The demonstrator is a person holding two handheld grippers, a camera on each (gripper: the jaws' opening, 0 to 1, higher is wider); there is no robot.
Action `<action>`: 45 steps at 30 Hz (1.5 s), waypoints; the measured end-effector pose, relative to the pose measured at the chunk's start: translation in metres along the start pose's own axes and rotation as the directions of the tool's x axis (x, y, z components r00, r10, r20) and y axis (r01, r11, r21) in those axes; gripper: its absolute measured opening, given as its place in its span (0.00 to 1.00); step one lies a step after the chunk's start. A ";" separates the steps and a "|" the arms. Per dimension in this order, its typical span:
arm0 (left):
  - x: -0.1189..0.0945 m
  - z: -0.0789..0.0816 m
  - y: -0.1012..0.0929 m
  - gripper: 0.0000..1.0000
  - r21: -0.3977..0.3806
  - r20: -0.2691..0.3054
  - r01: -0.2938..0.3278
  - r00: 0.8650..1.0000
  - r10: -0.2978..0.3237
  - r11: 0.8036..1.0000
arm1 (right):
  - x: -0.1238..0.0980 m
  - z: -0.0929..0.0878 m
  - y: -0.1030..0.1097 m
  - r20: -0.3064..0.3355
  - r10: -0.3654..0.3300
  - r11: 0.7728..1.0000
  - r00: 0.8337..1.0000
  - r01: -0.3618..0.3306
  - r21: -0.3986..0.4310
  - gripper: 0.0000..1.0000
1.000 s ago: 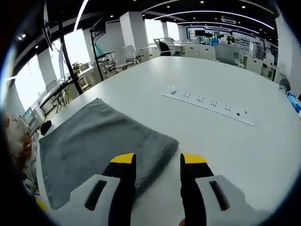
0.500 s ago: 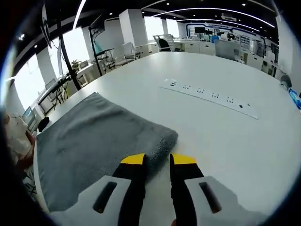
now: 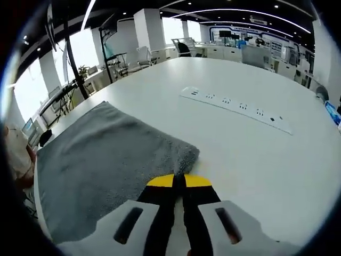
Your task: Fold the towel on the table until its edges align and the towel forms a compact rectangular stack.
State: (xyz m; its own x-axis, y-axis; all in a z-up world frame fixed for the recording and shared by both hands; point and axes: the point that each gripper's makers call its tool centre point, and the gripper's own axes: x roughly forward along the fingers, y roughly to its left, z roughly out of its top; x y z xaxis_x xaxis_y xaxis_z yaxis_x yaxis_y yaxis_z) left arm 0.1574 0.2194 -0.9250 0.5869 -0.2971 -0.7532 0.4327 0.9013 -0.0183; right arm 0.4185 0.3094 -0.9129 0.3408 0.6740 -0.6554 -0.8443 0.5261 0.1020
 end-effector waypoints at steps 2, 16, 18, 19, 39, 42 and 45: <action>0.001 0.000 0.001 0.09 0.005 0.000 -0.003 1.000 0.003 1.000 | 0.000 0.000 -0.001 0.002 -0.001 1.000 1.000 0.002 -0.009 0.01; 0.009 0.015 -0.015 0.05 0.090 -0.006 0.061 0.998 -0.061 0.994 | -0.014 -0.004 -0.018 0.006 -0.009 1.000 1.000 0.009 0.002 0.01; 0.014 0.019 -0.021 0.05 0.098 -0.006 0.076 0.997 -0.076 0.992 | -0.019 -0.007 -0.024 0.007 -0.020 1.000 1.000 0.020 0.004 0.00; 0.017 0.021 -0.026 0.05 0.106 -0.006 0.087 0.996 -0.087 0.990 | -0.022 -0.009 -0.027 0.008 -0.025 1.000 1.000 0.025 0.008 0.00; 0.074 0.090 -0.130 0.05 0.193 0.023 0.283 0.956 -0.293 0.939 | -0.100 -0.061 -0.129 -0.010 -0.169 0.982 0.986 0.169 0.084 0.00; 0.080 0.099 -0.145 0.05 0.209 0.029 0.305 0.948 -0.318 0.929 | -0.109 -0.069 -0.142 -0.019 -0.187 0.978 0.982 0.188 0.090 0.00; 0.082 0.106 -0.153 0.05 0.211 0.038 0.319 0.942 -0.333 0.924 | -0.118 -0.075 -0.152 -0.024 -0.204 0.974 0.979 0.205 0.093 0.00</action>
State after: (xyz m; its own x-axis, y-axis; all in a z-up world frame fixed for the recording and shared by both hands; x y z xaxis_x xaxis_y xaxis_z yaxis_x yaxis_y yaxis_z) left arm 0.2117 0.0238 -0.9146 0.4344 -0.5922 -0.6787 0.7314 0.6717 -0.1179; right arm 0.4759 0.1109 -0.9066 0.4959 0.5402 -0.6799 -0.7143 0.6990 0.0345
